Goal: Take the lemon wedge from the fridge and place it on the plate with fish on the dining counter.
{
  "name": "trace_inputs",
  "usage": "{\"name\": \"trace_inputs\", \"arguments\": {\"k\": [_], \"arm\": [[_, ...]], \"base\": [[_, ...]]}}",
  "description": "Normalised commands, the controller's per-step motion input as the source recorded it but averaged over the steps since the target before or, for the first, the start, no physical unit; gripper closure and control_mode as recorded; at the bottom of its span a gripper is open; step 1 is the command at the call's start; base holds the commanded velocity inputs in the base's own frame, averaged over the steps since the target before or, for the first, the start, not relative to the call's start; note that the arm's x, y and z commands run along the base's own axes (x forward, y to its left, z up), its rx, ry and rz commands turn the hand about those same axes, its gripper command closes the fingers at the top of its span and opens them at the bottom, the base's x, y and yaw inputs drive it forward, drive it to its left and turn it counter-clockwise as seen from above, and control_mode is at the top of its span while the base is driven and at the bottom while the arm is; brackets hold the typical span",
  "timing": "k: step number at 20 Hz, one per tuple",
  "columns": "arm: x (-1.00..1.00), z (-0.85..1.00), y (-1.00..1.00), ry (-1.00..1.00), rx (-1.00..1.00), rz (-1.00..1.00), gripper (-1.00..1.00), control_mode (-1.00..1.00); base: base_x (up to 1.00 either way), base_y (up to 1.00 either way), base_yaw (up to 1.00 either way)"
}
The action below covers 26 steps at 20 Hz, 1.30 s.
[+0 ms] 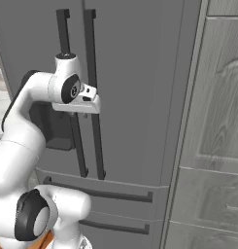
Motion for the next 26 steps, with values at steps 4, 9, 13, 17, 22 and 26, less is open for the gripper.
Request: {"name": "trace_inputs", "arguments": {"k": [4, 9, 13, 17, 22, 26], "arm": [[-0.16, -0.05, 0.00, 0.00, 0.00, 0.00, -1.00, -1.00], [-0.21, 0.00, 0.00, -0.01, 0.00, 0.00, -1.00, -1.00], [-0.80, -0.01, -0.01, -0.09, 0.00, 0.00, -1.00, -1.00], [-0.72, -0.05, 0.00, -0.09, 0.00, 0.00, -1.00, -1.00], [0.16, -0.07, -0.41, -0.26, -0.04, 0.00, -1.00, -1.00], [0.00, 0.00, -0.06, -0.06, 0.00, 0.00, -1.00, -1.00]], "base": [[0.00, 0.00, 0.00], [0.00, 0.00, 0.00], [0.00, 0.00, 0.00], [0.00, 0.00, 0.00], [0.00, 0.00, 0.00], [0.00, 0.00, 0.00]]}}
